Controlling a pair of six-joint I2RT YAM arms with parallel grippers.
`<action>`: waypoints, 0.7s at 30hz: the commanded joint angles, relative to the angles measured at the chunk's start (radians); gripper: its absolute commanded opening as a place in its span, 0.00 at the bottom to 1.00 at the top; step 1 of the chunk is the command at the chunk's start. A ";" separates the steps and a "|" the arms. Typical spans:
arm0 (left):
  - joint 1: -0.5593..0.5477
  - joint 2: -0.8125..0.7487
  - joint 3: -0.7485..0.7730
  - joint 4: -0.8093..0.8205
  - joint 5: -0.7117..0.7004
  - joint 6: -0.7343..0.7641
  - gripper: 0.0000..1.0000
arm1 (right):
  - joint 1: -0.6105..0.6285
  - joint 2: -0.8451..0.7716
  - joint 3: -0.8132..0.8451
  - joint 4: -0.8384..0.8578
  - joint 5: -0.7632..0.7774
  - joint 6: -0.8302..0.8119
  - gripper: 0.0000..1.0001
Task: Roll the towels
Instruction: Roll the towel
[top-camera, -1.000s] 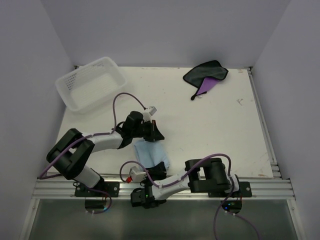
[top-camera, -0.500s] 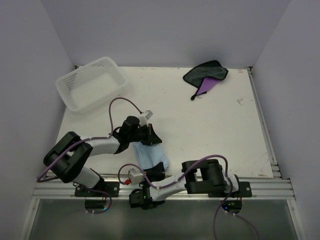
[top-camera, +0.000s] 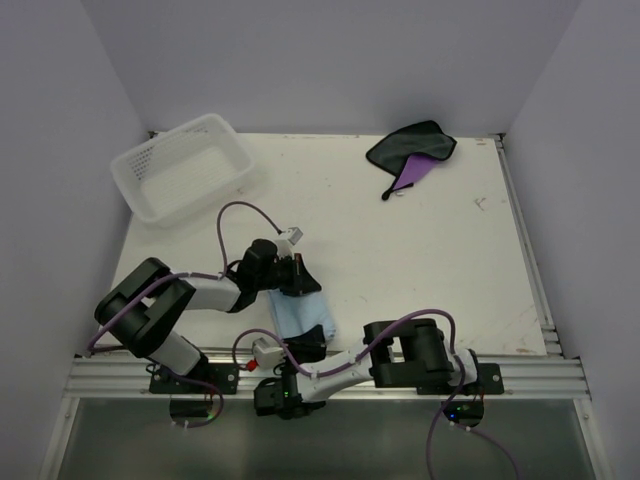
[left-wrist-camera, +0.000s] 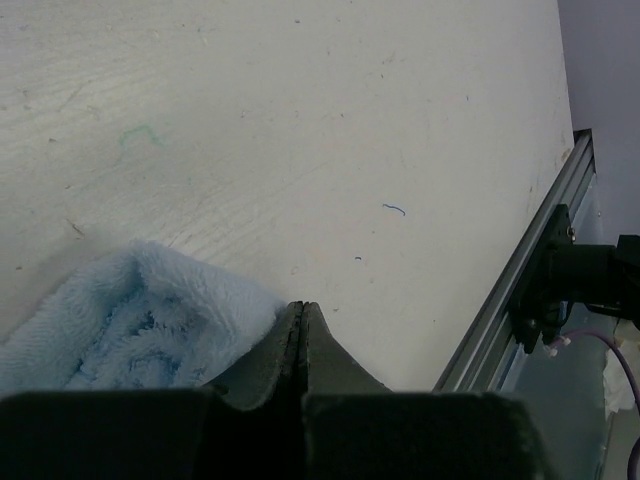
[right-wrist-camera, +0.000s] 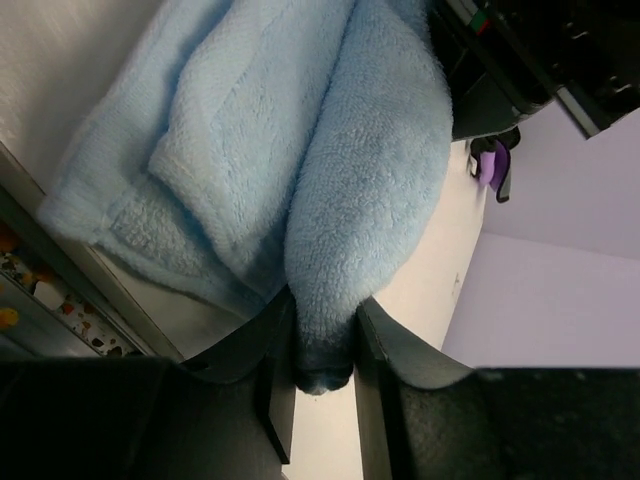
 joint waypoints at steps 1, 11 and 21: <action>0.001 0.063 -0.021 0.034 -0.028 0.030 0.00 | 0.004 -0.034 0.034 0.044 -0.040 -0.014 0.30; 0.001 0.086 -0.030 0.052 -0.088 0.066 0.00 | 0.004 -0.178 -0.035 0.141 -0.138 -0.010 0.46; 0.003 0.093 -0.021 0.013 -0.143 0.084 0.00 | 0.004 -0.385 -0.171 0.308 -0.388 0.044 0.47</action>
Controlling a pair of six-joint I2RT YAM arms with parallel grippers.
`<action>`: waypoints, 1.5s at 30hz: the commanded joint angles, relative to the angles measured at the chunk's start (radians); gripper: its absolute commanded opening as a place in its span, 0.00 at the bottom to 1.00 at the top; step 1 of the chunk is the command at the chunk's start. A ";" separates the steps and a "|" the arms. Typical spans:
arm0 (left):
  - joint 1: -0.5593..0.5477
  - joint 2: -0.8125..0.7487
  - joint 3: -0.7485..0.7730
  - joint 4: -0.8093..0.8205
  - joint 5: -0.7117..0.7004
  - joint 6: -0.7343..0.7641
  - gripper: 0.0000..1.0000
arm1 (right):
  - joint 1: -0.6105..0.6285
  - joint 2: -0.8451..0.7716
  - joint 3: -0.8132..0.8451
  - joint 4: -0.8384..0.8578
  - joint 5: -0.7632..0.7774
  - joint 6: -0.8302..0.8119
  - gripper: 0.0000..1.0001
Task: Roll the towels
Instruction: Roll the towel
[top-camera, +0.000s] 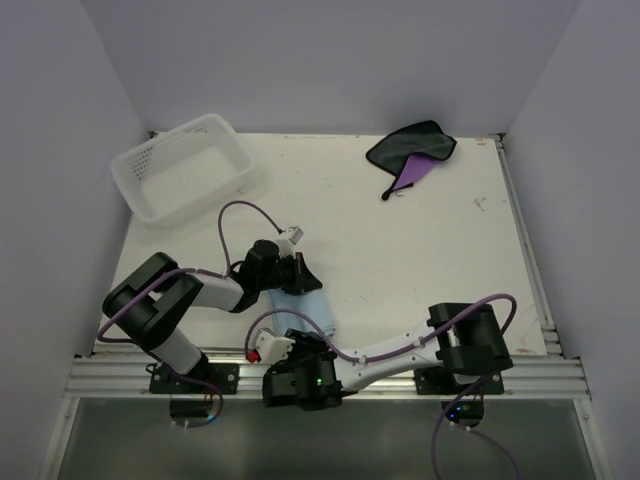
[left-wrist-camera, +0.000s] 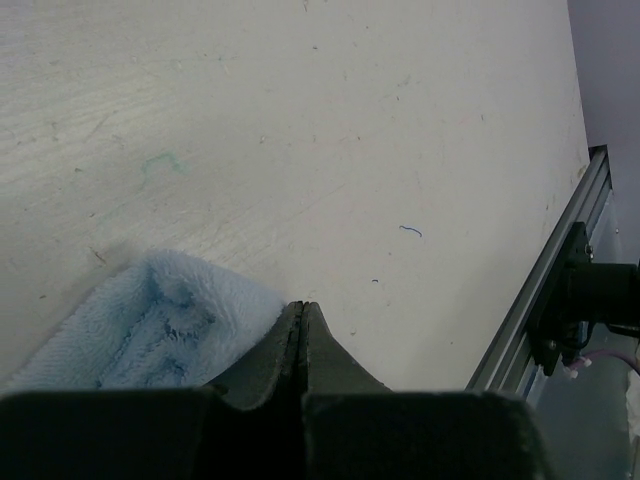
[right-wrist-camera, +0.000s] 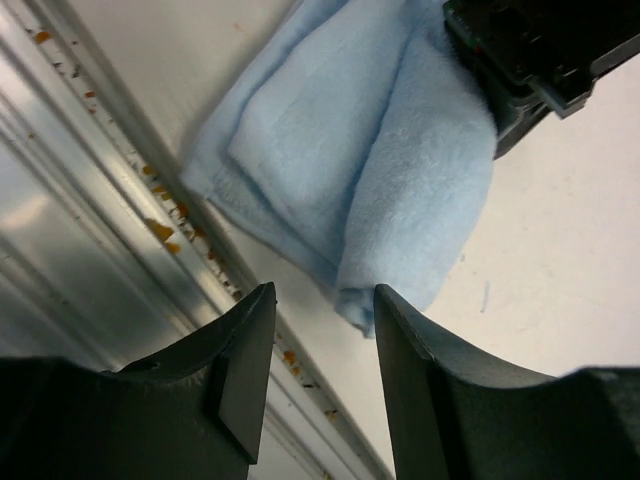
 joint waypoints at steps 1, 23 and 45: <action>0.004 0.029 -0.017 -0.068 -0.097 0.075 0.00 | 0.002 -0.128 -0.064 0.129 -0.135 0.050 0.47; 0.004 0.040 -0.019 -0.069 -0.097 0.081 0.00 | -0.583 -0.595 -0.536 0.544 -0.733 0.461 0.51; 0.002 0.017 -0.008 -0.096 -0.089 0.075 0.00 | -0.628 -0.328 -0.745 1.130 -0.915 0.664 0.65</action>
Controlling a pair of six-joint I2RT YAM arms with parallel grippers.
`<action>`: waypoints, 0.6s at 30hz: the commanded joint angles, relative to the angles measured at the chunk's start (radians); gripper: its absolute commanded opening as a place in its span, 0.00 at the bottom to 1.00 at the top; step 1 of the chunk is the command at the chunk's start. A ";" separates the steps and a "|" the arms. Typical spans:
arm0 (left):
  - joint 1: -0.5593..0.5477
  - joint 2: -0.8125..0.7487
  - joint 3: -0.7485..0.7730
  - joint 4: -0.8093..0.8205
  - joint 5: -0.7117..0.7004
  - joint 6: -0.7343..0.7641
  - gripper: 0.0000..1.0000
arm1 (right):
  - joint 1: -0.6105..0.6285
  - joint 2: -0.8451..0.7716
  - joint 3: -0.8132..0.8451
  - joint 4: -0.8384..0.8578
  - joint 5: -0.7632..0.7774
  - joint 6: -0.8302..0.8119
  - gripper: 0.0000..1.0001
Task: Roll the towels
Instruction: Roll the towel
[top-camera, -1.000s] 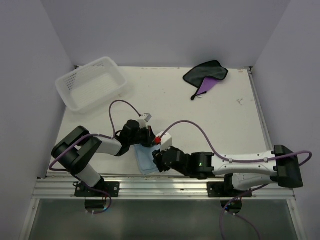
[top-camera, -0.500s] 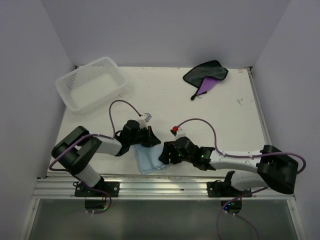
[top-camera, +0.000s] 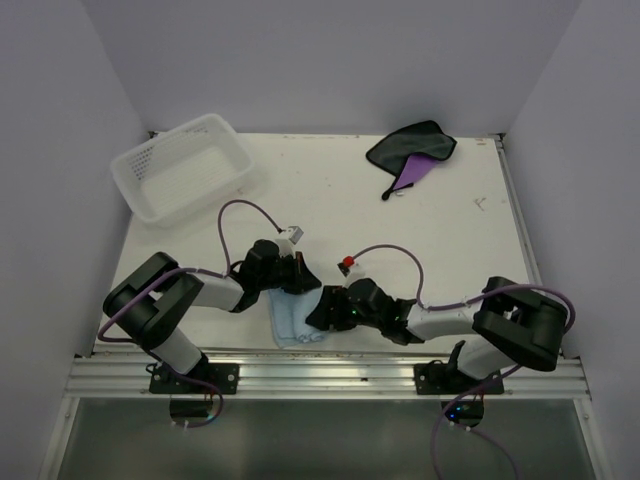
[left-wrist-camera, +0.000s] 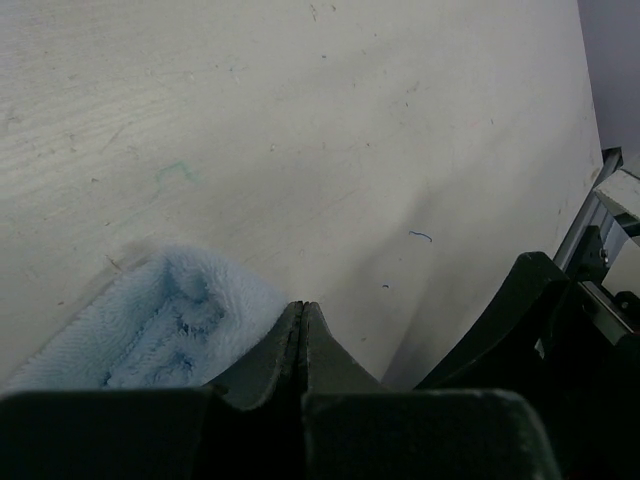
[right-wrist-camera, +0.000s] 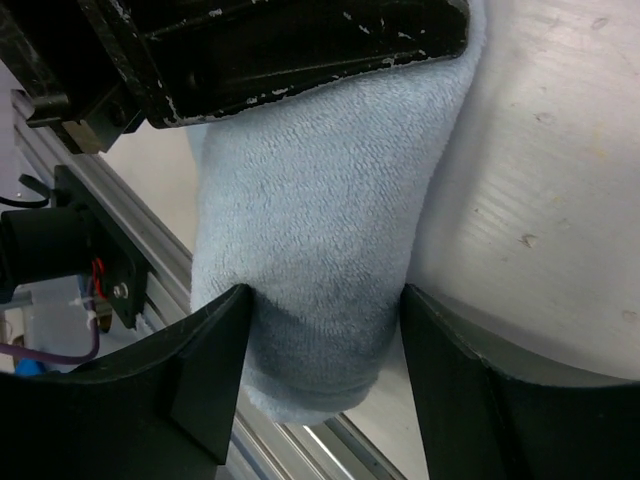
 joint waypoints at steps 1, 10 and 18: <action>0.002 0.011 -0.011 -0.102 -0.072 0.054 0.00 | 0.002 0.040 -0.021 0.142 -0.041 0.041 0.62; 0.005 -0.029 0.008 -0.145 -0.083 0.055 0.00 | 0.024 0.008 0.054 -0.057 0.046 -0.069 0.26; 0.007 -0.079 0.058 -0.217 -0.091 0.063 0.00 | 0.073 -0.053 0.219 -0.411 0.197 -0.224 0.18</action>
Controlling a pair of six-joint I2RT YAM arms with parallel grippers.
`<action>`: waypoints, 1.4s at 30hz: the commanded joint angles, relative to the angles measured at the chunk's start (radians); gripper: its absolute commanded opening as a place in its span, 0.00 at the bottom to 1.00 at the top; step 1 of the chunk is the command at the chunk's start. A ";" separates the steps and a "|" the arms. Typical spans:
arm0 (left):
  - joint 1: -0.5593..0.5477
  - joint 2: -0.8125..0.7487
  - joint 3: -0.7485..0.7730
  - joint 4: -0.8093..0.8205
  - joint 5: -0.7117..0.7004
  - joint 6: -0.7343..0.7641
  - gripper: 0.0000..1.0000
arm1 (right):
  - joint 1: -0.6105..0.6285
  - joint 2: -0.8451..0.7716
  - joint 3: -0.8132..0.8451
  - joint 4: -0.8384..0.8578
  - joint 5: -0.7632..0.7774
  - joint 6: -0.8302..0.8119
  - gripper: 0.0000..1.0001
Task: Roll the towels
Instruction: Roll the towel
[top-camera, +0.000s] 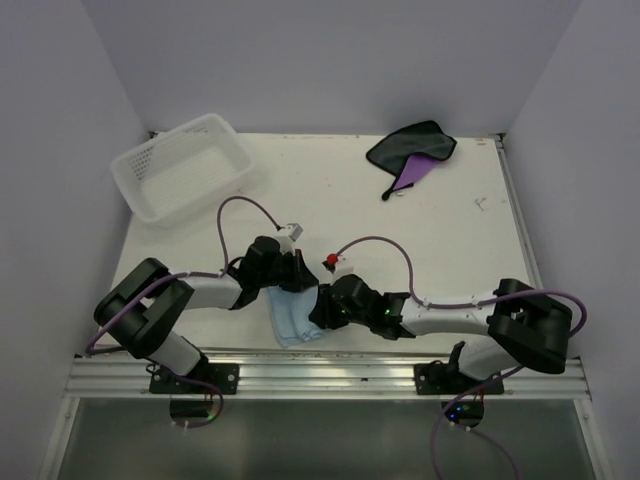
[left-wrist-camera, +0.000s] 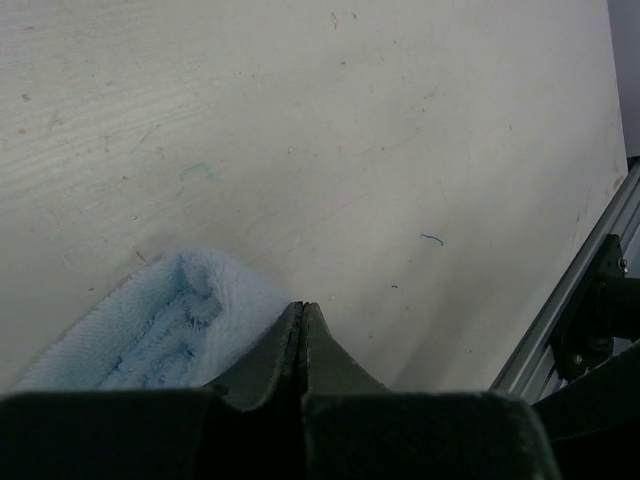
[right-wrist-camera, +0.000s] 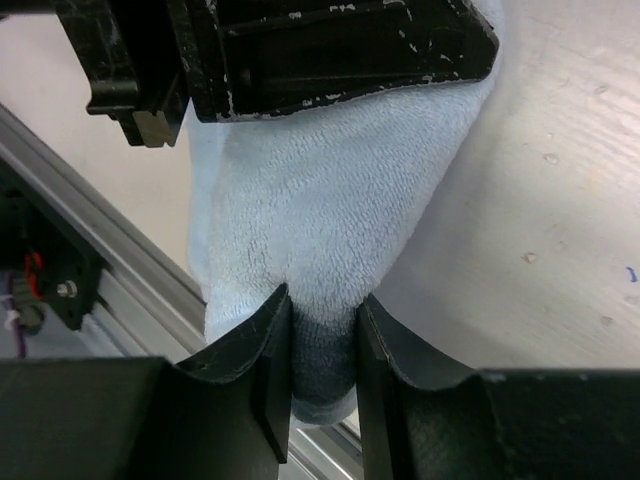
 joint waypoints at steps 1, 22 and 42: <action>0.006 -0.027 0.036 -0.099 -0.053 0.045 0.00 | 0.023 -0.031 0.090 -0.212 0.114 -0.108 0.18; 0.008 -0.161 0.110 -0.148 0.024 -0.026 0.00 | 0.297 0.180 0.429 -0.677 0.590 -0.251 0.21; 0.008 -0.230 0.107 -0.144 0.062 -0.051 0.00 | 0.418 0.555 0.824 -1.131 0.898 -0.314 0.22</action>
